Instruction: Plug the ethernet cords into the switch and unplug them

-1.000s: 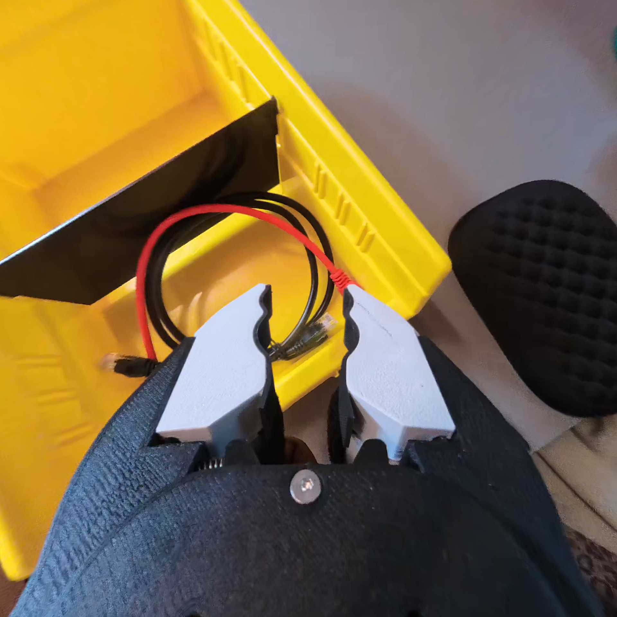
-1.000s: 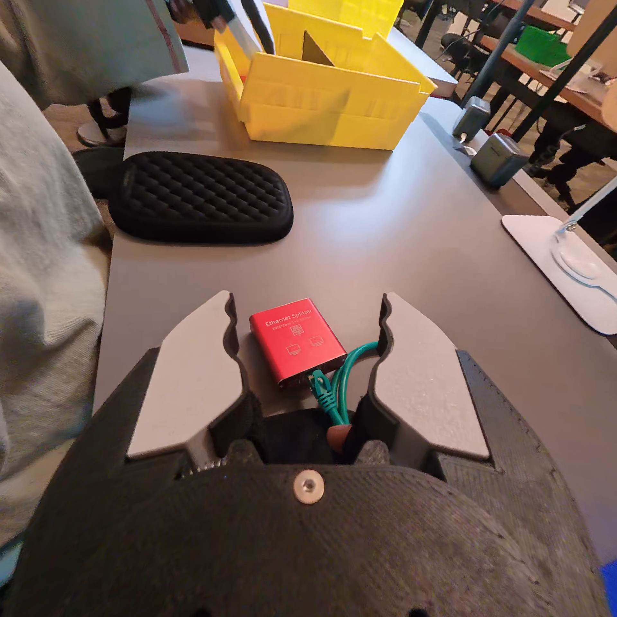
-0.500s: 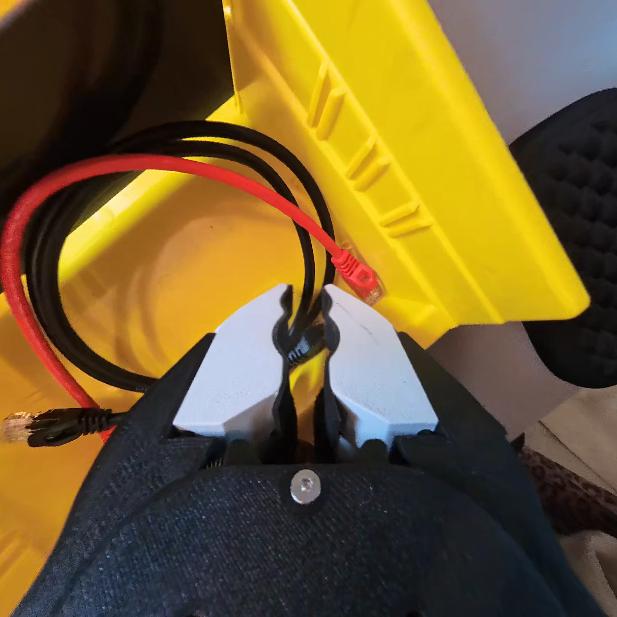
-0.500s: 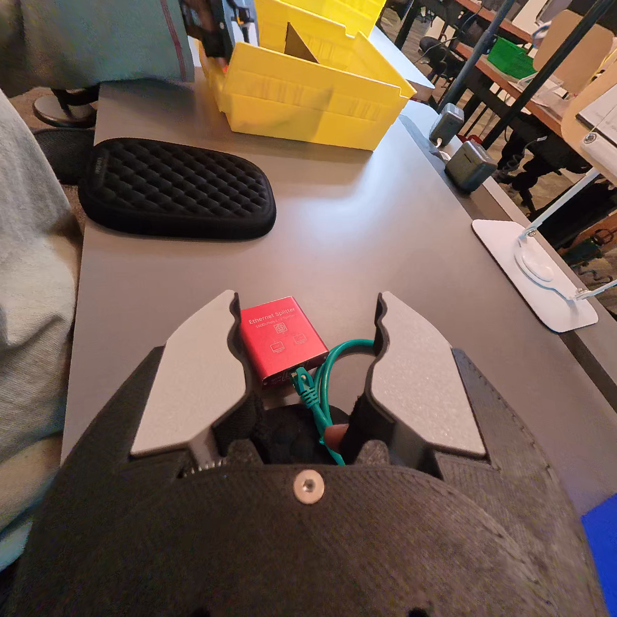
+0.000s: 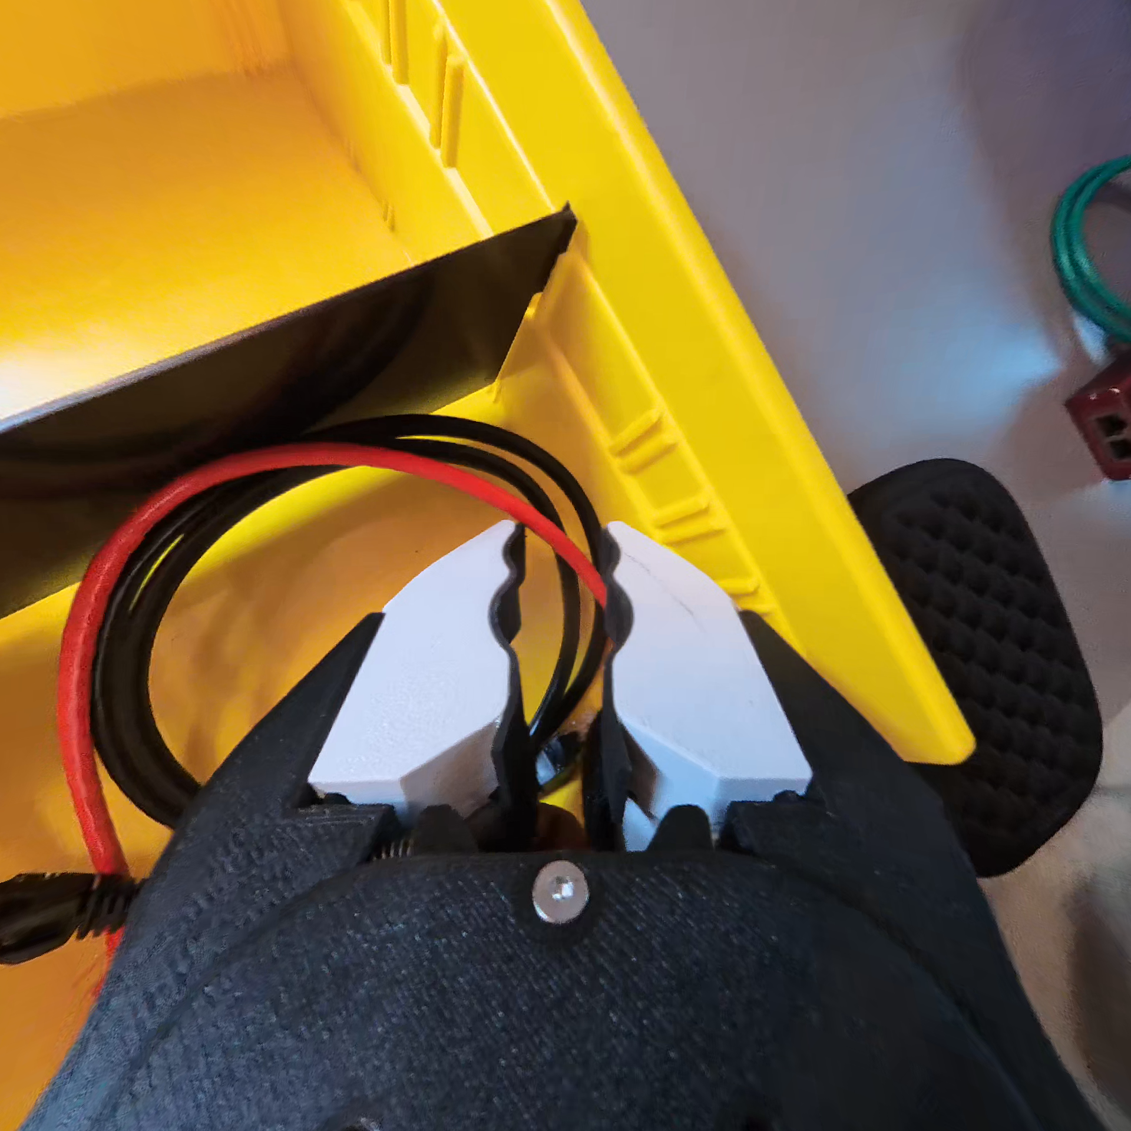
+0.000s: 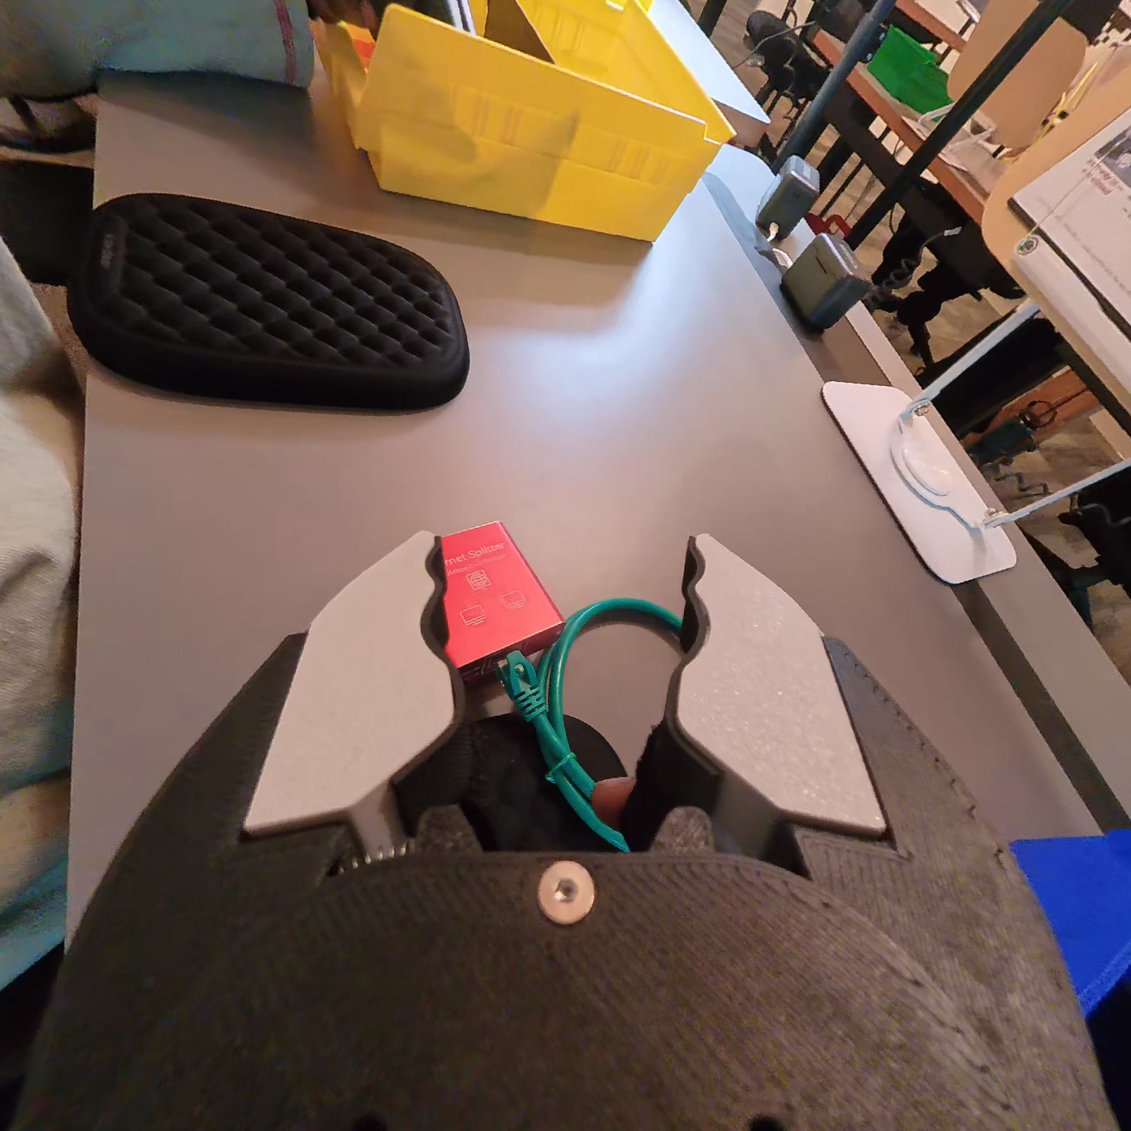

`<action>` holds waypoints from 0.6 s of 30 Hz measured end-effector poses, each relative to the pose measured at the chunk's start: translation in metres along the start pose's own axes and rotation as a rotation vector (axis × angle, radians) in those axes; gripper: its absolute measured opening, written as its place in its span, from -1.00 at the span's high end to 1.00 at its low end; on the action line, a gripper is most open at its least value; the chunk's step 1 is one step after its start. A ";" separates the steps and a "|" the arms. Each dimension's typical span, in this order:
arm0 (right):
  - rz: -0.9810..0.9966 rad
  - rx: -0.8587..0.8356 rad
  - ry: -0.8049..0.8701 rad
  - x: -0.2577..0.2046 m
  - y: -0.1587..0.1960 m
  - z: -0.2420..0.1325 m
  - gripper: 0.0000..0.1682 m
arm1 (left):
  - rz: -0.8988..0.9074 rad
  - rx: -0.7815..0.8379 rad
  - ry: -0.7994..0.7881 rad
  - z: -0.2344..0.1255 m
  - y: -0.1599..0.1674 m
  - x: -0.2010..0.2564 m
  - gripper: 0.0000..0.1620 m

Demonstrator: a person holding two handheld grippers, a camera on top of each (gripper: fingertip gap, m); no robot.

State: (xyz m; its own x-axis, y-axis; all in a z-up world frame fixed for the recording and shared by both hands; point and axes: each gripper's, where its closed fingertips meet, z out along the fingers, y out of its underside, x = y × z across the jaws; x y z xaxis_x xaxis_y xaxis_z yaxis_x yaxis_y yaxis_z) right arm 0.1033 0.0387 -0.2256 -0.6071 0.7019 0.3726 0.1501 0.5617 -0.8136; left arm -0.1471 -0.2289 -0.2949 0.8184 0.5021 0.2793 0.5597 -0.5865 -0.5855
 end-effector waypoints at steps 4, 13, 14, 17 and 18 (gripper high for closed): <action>-0.025 -0.023 0.011 0.000 -0.001 0.000 0.12 | 0.029 0.044 -0.008 -0.004 -0.002 0.000 0.84; -0.052 -0.015 0.010 -0.001 -0.008 0.001 0.15 | 0.081 0.456 -0.128 -0.077 -0.036 0.006 0.92; -0.054 -0.010 0.006 -0.002 -0.009 0.002 0.15 | 0.092 0.516 -0.138 -0.090 -0.042 0.010 0.92; -0.056 0.009 -0.007 -0.007 -0.014 0.005 0.16 | 0.131 0.716 -0.131 -0.128 -0.059 0.032 0.93; -0.056 0.018 -0.008 -0.008 -0.016 0.007 0.16 | 0.154 0.771 -0.122 -0.139 -0.064 0.041 0.94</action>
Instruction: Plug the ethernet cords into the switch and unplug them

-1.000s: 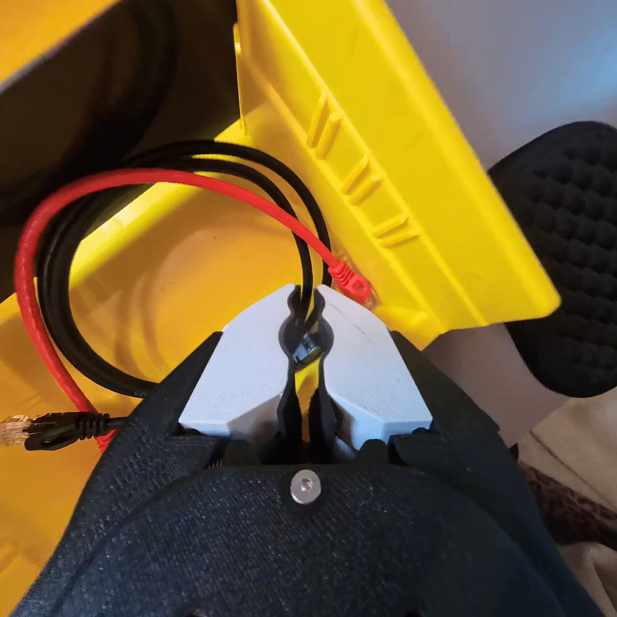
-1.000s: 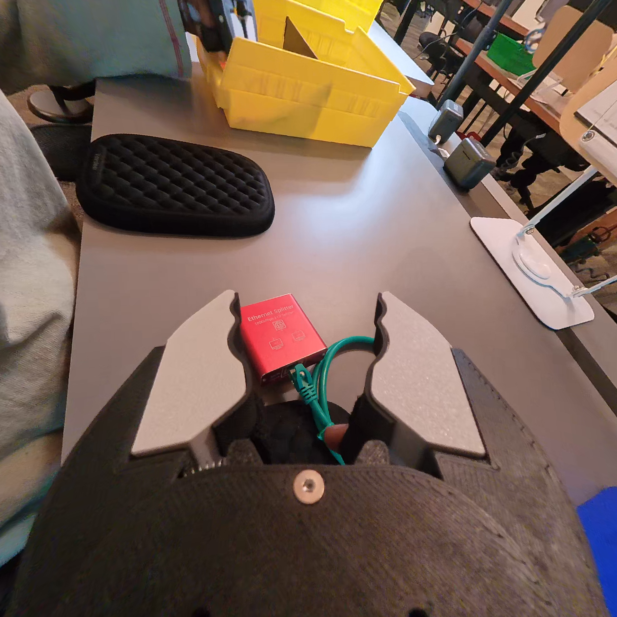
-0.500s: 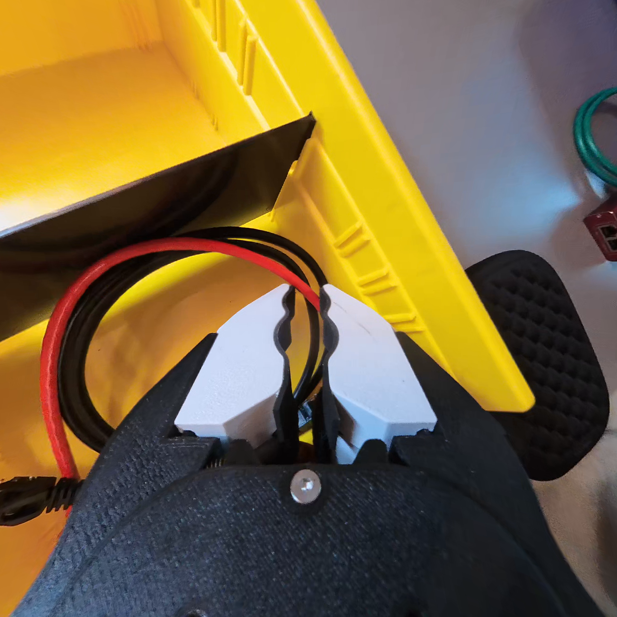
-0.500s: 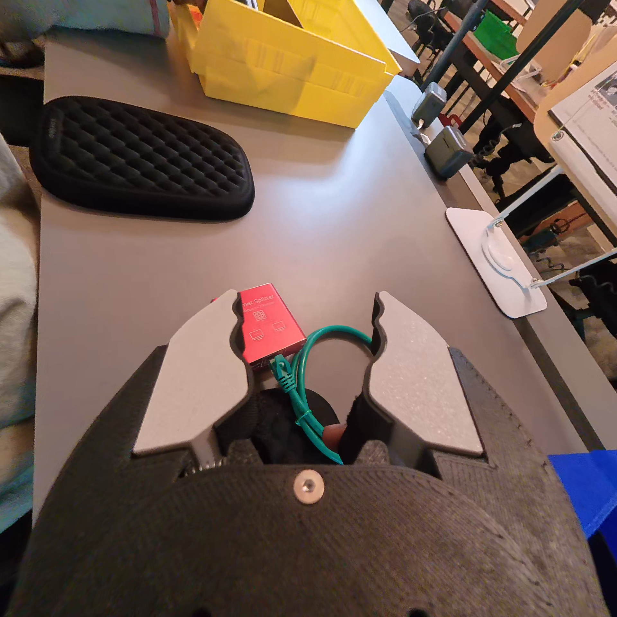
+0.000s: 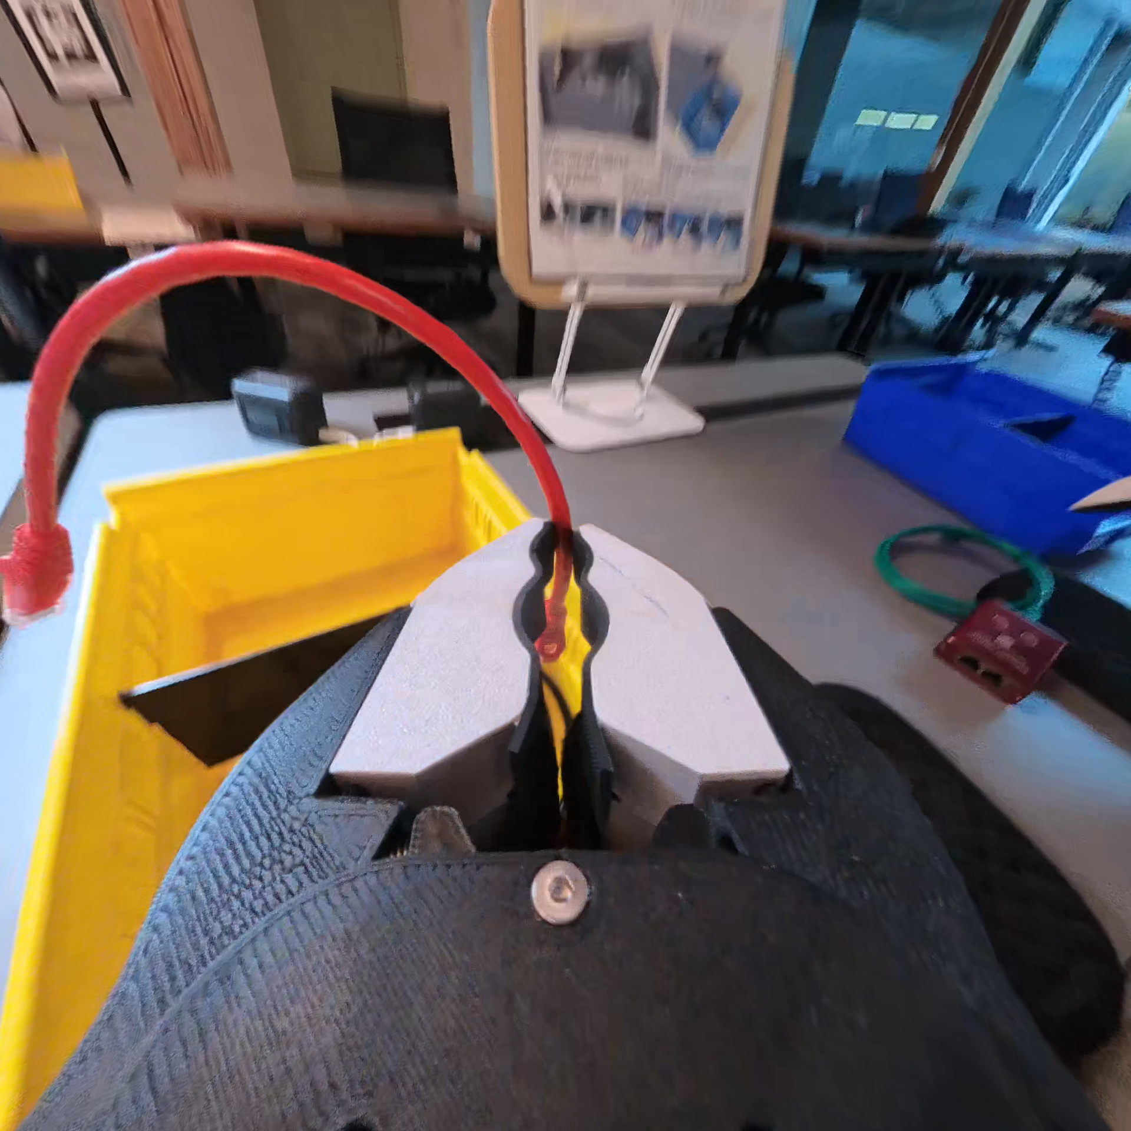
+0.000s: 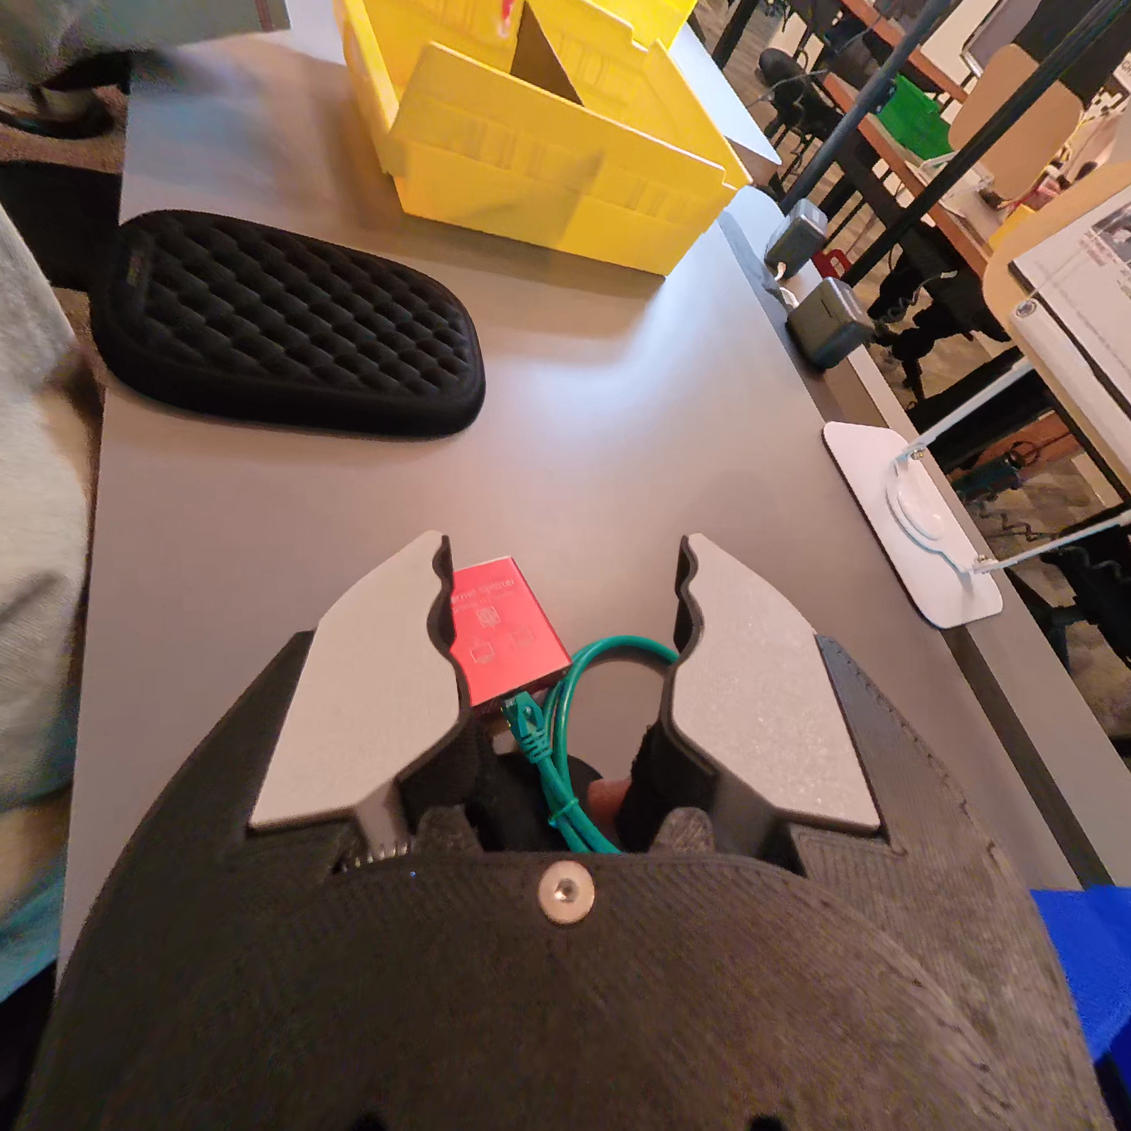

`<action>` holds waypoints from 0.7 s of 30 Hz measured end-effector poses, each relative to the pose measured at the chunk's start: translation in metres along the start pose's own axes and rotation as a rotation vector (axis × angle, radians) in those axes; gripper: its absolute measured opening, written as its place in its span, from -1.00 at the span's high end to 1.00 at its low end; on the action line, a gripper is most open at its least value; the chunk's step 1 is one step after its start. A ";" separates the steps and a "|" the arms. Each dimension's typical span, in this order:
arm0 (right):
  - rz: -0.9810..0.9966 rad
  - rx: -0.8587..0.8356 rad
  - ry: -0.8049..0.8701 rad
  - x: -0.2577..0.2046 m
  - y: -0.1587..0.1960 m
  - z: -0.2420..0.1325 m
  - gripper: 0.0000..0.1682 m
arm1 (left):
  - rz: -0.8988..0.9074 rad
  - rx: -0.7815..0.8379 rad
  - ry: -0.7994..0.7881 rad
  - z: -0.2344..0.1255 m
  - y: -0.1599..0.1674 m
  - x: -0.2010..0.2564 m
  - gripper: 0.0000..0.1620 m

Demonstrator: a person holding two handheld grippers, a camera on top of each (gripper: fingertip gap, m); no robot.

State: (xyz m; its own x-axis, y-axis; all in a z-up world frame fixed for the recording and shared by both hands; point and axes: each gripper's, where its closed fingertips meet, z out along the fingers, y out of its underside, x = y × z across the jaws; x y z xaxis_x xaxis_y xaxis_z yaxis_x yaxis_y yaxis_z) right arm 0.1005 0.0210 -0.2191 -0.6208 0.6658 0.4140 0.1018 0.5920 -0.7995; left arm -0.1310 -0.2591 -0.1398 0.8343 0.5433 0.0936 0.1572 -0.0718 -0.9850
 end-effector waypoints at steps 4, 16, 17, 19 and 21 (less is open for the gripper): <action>0.004 0.070 0.004 -0.005 -0.017 0.008 0.19 | -0.048 0.317 0.060 -0.018 -0.054 0.037 0.94; -0.033 0.631 0.173 0.001 -0.145 0.010 0.50 | -0.733 0.700 0.701 -0.010 -0.090 0.187 0.94; -0.028 0.648 0.172 0.002 -0.151 0.010 0.50 | -0.767 0.686 0.734 -0.006 -0.088 0.196 0.94; -0.002 0.690 0.150 0.004 -0.162 0.009 0.50 | -0.808 0.646 0.788 0.002 -0.084 0.211 0.94; 0.023 0.748 0.096 0.001 -0.174 0.005 0.51 | -0.845 0.622 0.820 0.008 -0.080 0.219 0.94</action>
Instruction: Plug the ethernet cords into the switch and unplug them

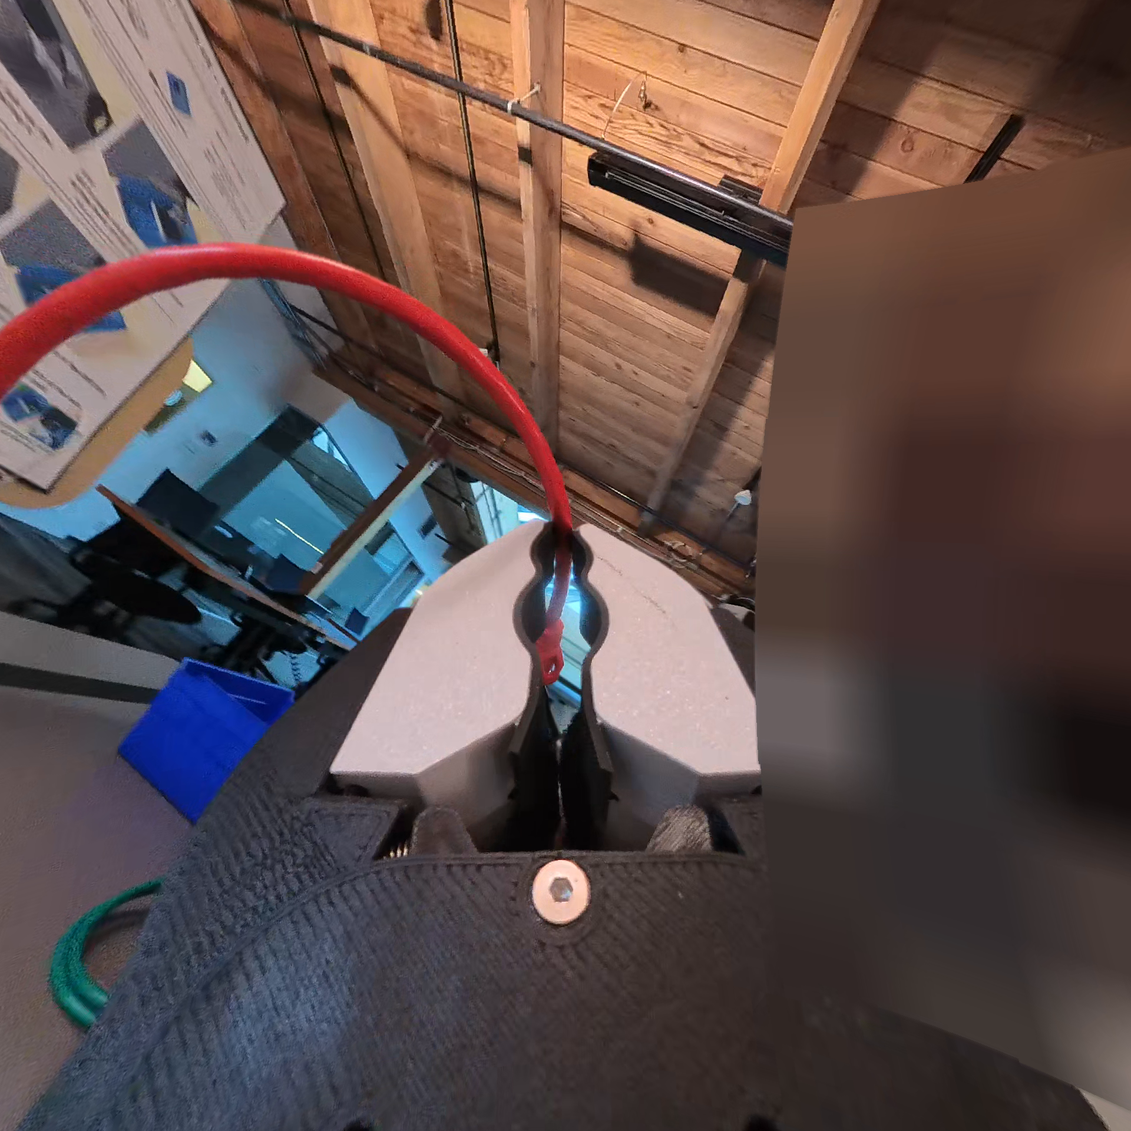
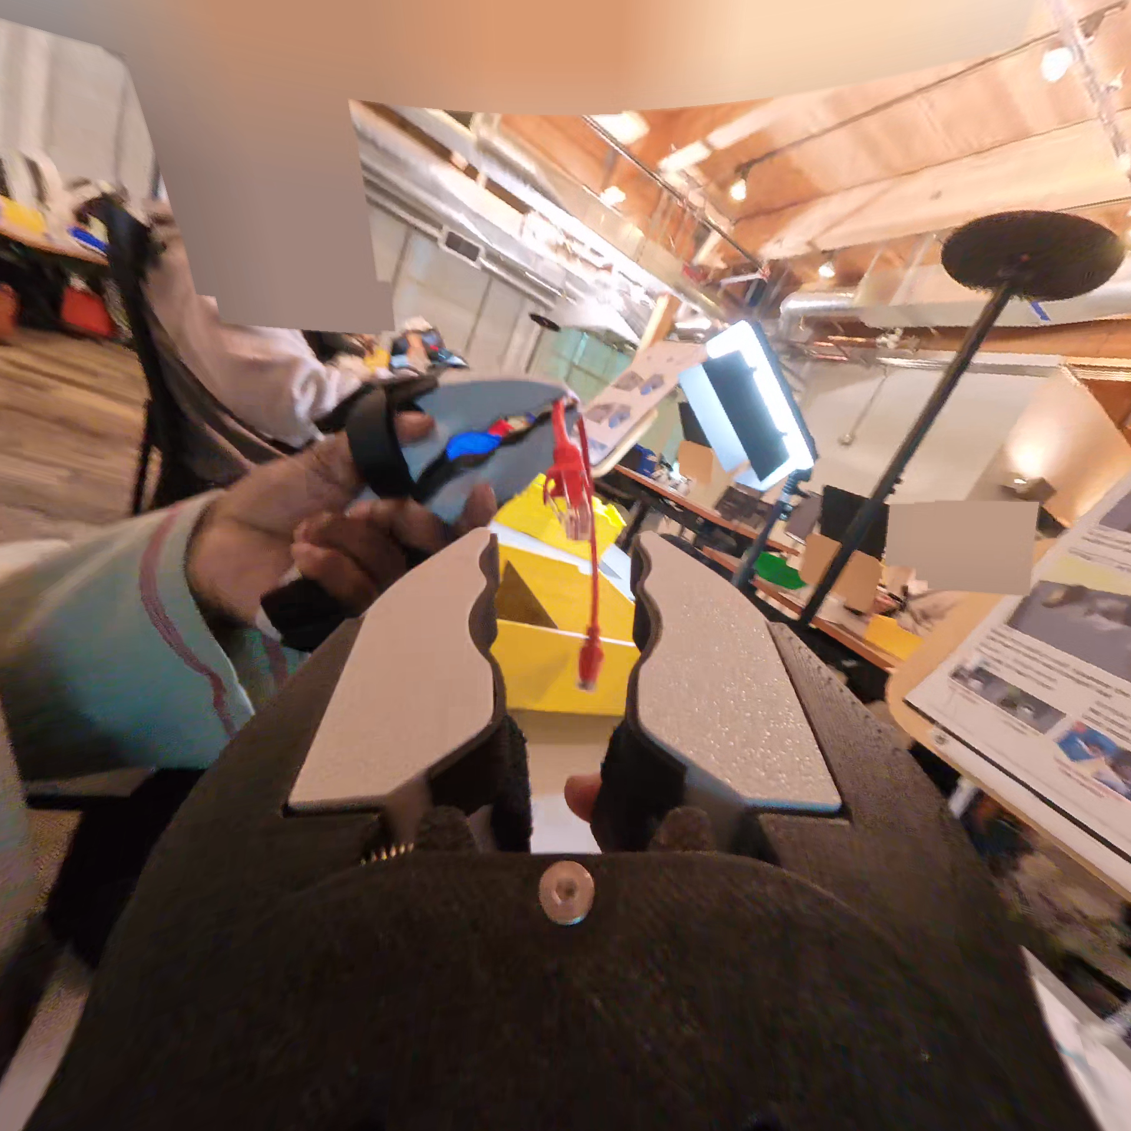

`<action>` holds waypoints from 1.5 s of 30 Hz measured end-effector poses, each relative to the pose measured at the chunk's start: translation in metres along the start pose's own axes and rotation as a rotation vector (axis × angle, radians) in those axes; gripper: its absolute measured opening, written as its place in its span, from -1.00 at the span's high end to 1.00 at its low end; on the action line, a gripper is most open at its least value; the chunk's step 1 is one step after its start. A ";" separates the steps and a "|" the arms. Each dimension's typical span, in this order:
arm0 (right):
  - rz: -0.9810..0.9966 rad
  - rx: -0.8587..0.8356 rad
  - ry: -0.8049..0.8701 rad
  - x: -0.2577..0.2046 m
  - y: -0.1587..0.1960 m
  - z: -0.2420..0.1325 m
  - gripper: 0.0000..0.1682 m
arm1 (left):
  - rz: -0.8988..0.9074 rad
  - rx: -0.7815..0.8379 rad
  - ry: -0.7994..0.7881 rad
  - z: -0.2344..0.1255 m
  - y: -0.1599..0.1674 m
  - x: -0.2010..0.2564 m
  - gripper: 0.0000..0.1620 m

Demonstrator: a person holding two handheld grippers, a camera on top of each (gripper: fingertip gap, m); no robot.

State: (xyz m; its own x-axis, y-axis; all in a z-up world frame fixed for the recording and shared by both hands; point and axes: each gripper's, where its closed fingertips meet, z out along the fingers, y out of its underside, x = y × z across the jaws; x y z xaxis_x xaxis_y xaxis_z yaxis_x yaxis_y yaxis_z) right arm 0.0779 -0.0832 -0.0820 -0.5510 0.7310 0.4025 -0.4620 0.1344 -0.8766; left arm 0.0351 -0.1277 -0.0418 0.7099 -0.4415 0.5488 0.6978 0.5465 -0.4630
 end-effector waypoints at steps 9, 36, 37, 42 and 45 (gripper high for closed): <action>0.037 -0.003 -0.061 -0.004 0.003 0.007 0.82 | -0.117 -0.026 0.018 0.002 0.016 -0.011 0.93; 1.415 -0.165 -0.415 -0.010 0.080 -0.035 0.85 | 1.264 -1.221 0.306 -0.036 0.116 -0.076 0.62; 1.427 -0.162 -0.425 -0.011 0.080 -0.036 0.85 | 1.274 -1.220 0.302 -0.036 0.117 -0.079 0.62; 1.431 -0.181 -0.470 -0.018 0.081 -0.033 0.85 | 1.298 -1.255 0.329 -0.047 0.127 -0.086 0.63; 1.394 -0.201 -0.478 -0.019 0.081 -0.032 0.85 | 1.277 -1.208 0.350 -0.046 0.129 -0.082 0.79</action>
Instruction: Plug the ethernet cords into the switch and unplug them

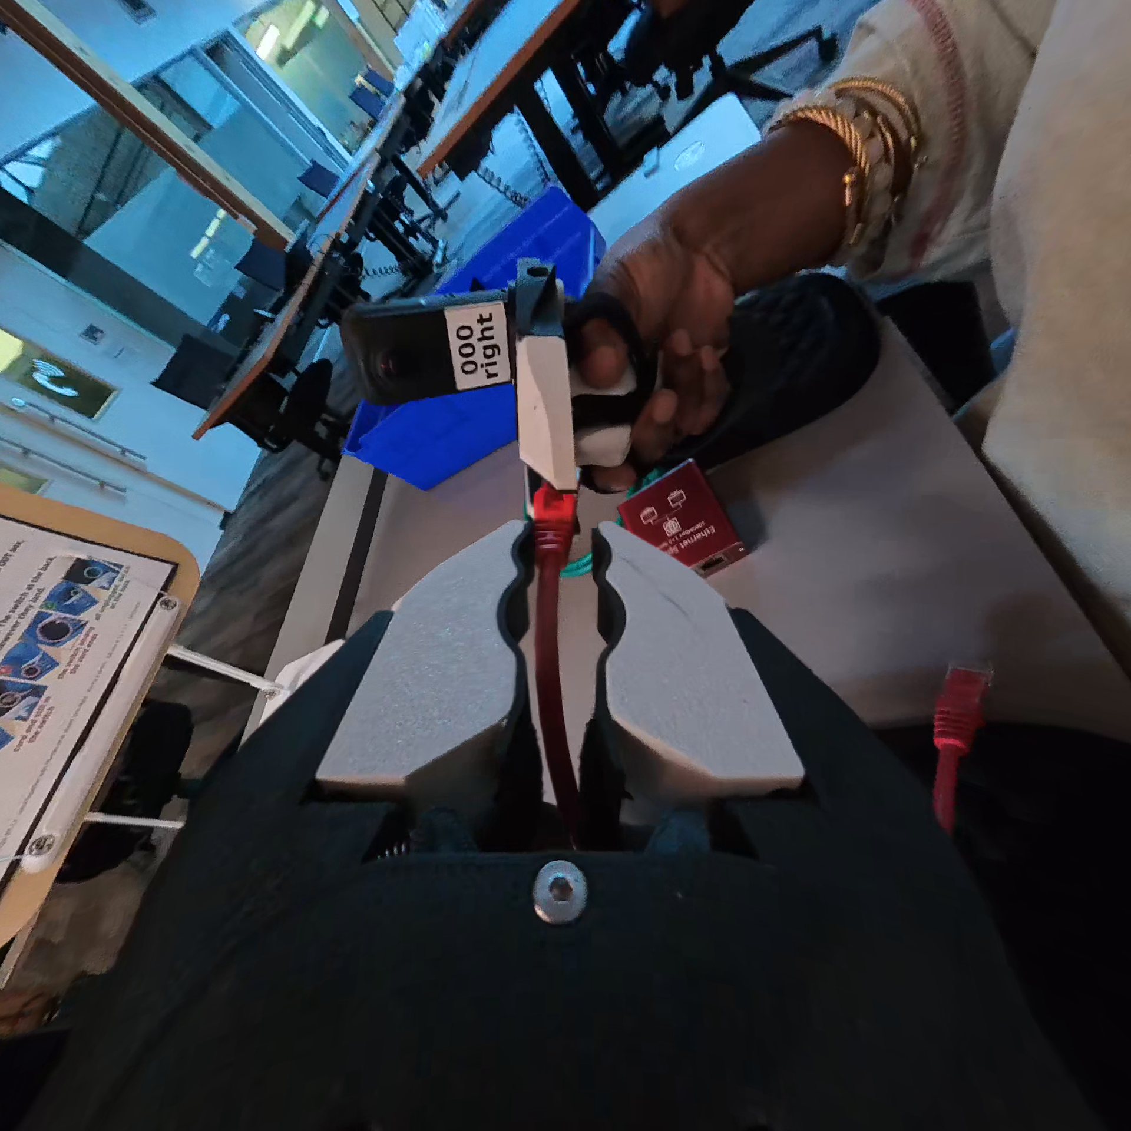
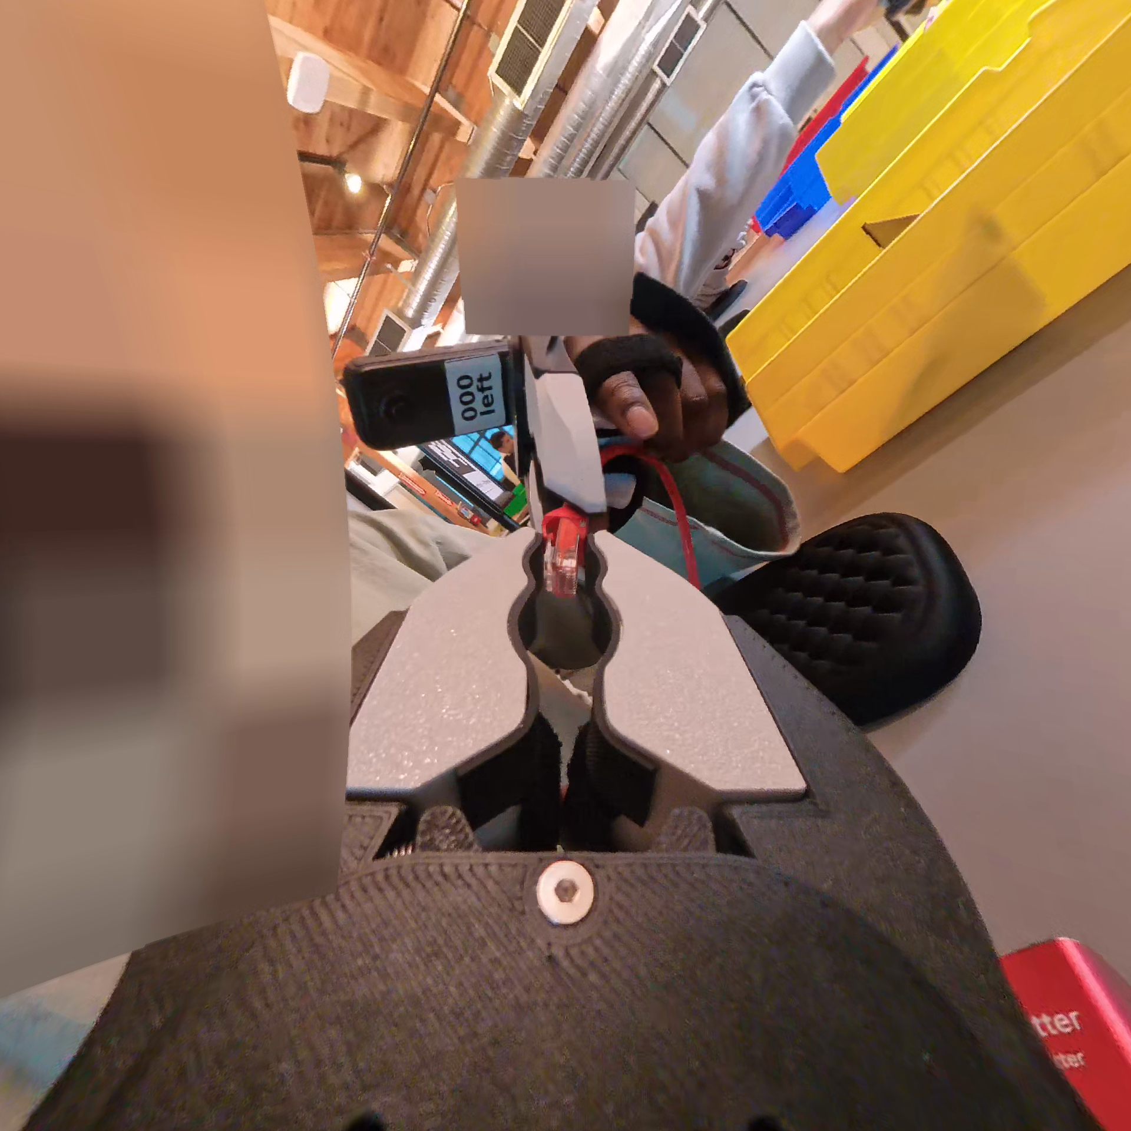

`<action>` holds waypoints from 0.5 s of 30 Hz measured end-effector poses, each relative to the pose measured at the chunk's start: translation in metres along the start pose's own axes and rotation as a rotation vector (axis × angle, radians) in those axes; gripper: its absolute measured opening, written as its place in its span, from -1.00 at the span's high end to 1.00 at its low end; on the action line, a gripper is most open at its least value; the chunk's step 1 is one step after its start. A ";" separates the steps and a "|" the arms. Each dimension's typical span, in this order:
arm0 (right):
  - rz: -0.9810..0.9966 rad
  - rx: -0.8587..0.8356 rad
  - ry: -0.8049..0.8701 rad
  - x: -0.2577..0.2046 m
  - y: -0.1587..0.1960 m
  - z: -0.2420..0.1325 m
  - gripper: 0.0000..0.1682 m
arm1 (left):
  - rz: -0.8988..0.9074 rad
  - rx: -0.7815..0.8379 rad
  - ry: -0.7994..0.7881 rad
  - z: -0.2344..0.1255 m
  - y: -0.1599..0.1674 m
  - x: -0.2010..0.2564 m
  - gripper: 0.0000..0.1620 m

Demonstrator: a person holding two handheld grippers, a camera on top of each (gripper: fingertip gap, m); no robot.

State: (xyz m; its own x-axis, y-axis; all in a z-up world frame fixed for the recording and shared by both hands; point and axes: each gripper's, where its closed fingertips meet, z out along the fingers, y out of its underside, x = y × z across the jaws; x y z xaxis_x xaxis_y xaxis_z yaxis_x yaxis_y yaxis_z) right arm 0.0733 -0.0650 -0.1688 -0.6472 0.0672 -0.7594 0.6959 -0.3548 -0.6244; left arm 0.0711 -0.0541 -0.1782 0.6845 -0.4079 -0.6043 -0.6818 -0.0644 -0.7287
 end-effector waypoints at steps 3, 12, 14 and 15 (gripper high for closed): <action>0.000 -0.008 -0.009 -0.001 0.000 0.001 0.85 | -0.016 0.025 -0.011 -0.002 -0.002 -0.001 0.84; -0.469 -0.146 0.205 0.002 0.004 -0.015 0.34 | -0.178 0.028 -0.008 -0.011 -0.001 0.001 0.87; -0.657 -0.275 0.378 0.013 0.008 -0.039 0.11 | -0.252 0.016 -0.027 -0.018 0.004 0.001 0.87; -0.723 -0.360 0.448 0.020 0.013 -0.053 0.05 | -0.286 0.008 -0.038 -0.021 0.008 0.001 0.87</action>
State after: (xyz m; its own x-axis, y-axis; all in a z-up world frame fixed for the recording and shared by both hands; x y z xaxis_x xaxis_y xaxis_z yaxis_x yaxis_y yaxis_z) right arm 0.0858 -0.0189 -0.2012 -0.8333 0.5406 -0.1157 0.2731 0.2204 -0.9364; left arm 0.0612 -0.0737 -0.1781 0.8577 -0.3402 -0.3854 -0.4578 -0.1644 -0.8737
